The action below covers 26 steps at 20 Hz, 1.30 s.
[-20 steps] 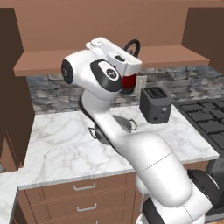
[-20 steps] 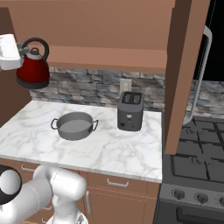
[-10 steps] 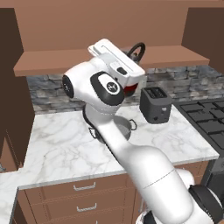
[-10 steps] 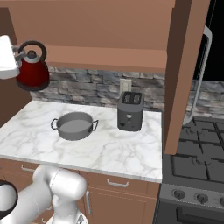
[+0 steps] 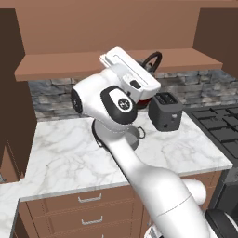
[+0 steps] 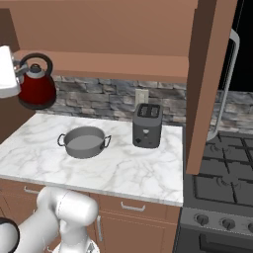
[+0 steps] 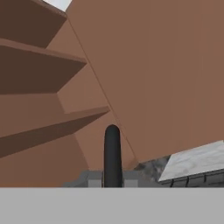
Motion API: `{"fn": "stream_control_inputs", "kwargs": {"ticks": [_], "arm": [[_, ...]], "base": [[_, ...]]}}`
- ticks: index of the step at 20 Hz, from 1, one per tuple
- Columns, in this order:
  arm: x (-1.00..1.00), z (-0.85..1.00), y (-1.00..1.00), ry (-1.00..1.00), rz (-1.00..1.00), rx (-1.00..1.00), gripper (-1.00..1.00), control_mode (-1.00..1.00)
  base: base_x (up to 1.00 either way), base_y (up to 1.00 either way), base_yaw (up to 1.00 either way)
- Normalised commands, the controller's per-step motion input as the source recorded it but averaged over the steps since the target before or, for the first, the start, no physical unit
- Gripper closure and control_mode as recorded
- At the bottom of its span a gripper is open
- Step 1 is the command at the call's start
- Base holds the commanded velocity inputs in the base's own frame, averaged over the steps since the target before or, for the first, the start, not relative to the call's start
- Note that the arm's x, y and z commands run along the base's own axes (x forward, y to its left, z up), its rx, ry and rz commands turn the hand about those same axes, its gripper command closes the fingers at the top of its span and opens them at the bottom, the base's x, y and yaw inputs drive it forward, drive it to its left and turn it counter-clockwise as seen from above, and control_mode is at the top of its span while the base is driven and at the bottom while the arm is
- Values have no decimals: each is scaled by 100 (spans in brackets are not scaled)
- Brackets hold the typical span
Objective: Pick the kettle from the cabinet and place it on a stove burner. Then pick the pot from the counter and place it on another stove burner. Finally, turn both burners on.
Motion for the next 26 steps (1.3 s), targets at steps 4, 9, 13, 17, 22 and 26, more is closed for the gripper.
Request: {"fn": "stream_control_inputs", "kwargs": {"ticks": [4,9,13,17,22,26], "arm": [[-27,-7,-12,0,-3,0,100,-100],[-28,-9,-12,0,-3,0,100,-100],[-29,-14,-12,0,-2,0,100,-100],[-29,-16,-12,0,-2,0,100,-100],[-30,-18,-12,0,-1,0,100,-100],[-29,-22,-12,0,0,0,100,-100]], "base": [[0,0,0],[0,0,0],[0,0,0],[0,0,0],[0,0,0],[0,0,0]]}}
